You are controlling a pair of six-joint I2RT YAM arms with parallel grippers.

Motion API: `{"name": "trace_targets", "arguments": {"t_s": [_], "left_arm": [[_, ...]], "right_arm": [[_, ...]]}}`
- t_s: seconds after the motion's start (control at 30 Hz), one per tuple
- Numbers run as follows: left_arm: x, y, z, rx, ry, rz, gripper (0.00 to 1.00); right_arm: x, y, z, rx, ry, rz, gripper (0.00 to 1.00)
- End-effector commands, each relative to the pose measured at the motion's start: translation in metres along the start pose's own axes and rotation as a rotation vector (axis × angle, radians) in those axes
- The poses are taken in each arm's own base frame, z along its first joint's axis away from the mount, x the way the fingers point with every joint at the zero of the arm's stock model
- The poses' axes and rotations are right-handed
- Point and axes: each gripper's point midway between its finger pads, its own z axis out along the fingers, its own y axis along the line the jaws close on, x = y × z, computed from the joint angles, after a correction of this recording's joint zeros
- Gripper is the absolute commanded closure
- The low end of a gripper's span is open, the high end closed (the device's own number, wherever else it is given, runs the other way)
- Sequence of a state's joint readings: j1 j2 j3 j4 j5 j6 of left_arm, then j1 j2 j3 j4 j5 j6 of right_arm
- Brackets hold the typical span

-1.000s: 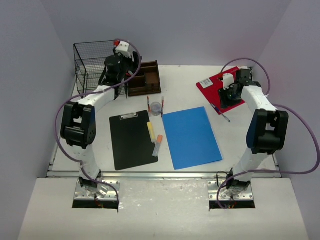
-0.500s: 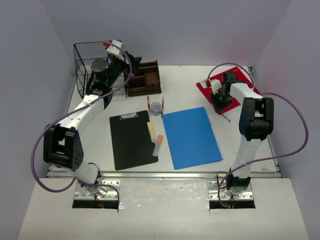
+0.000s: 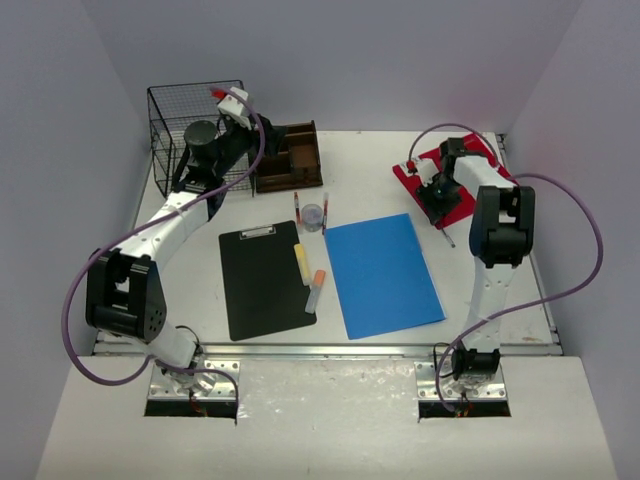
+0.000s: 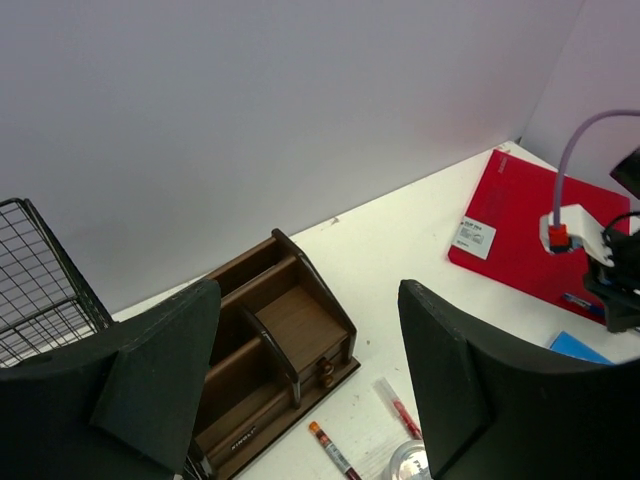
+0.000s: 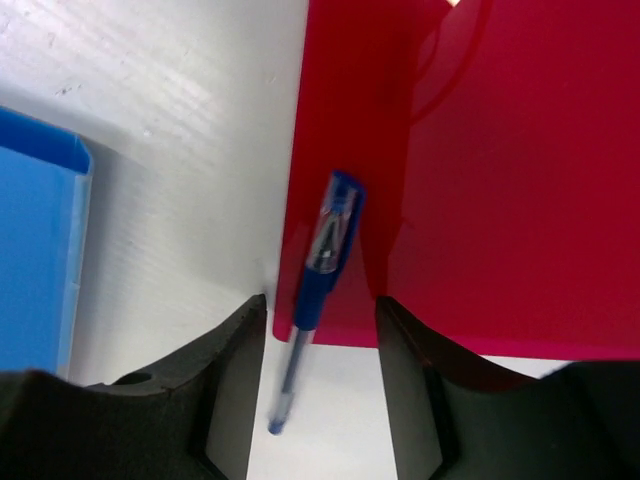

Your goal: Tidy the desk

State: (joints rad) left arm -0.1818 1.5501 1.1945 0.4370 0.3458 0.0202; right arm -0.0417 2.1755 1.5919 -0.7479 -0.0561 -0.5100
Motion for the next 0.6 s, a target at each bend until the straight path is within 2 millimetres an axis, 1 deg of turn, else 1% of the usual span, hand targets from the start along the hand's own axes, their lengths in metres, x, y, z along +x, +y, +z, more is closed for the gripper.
{"name": "trace_targets", "arguments": {"t_s": [0.0,0.03,0.07,0.1,0.13,0.17,0.27,0.3,0.33,0.4,0.57], "left_arm": [[-0.020,-0.010,-0.009,0.029,-0.044,-0.023,0.30],[-0.019,-0.011,-0.010,0.031,-0.042,-0.023,0.30],[-0.019,-0.012,-0.012,0.032,-0.042,-0.025,0.29],[-0.020,-0.011,-0.012,0.031,-0.043,-0.024,0.29],[-0.021,-0.012,-0.013,0.034,-0.046,-0.021,0.29],[-0.024,-0.012,-0.013,0.034,-0.052,-0.015,0.29],[-0.031,-0.011,-0.015,0.027,-0.070,0.002,0.28],[-0.032,-0.011,-0.015,0.027,-0.072,0.012,0.28],[-0.031,-0.011,-0.015,0.030,-0.069,0.030,0.28],[-0.028,-0.012,-0.016,0.036,-0.062,0.036,0.28],[-0.024,-0.012,-0.019,0.033,-0.056,0.039,0.28]], "right_arm": [[-0.032,-0.019,-0.018,0.012,0.006,-0.038,0.51],[-0.036,-0.022,-0.018,0.004,0.019,-0.038,0.51],[-0.033,-0.023,-0.004,-0.017,0.070,-0.035,0.52],[-0.038,-0.027,-0.006,-0.019,0.088,-0.046,0.53],[-0.036,-0.027,0.001,-0.030,0.113,-0.060,0.54],[-0.033,-0.024,0.008,-0.044,0.135,-0.072,0.55],[-0.025,-0.016,0.017,-0.076,0.172,-0.092,0.57],[-0.022,-0.009,0.021,-0.093,0.184,-0.098,0.58],[-0.022,0.003,0.025,-0.117,0.196,-0.108,0.59],[-0.020,0.012,0.028,-0.145,0.202,-0.096,0.62],[-0.012,0.024,0.034,-0.190,0.238,-0.056,0.71]]}}
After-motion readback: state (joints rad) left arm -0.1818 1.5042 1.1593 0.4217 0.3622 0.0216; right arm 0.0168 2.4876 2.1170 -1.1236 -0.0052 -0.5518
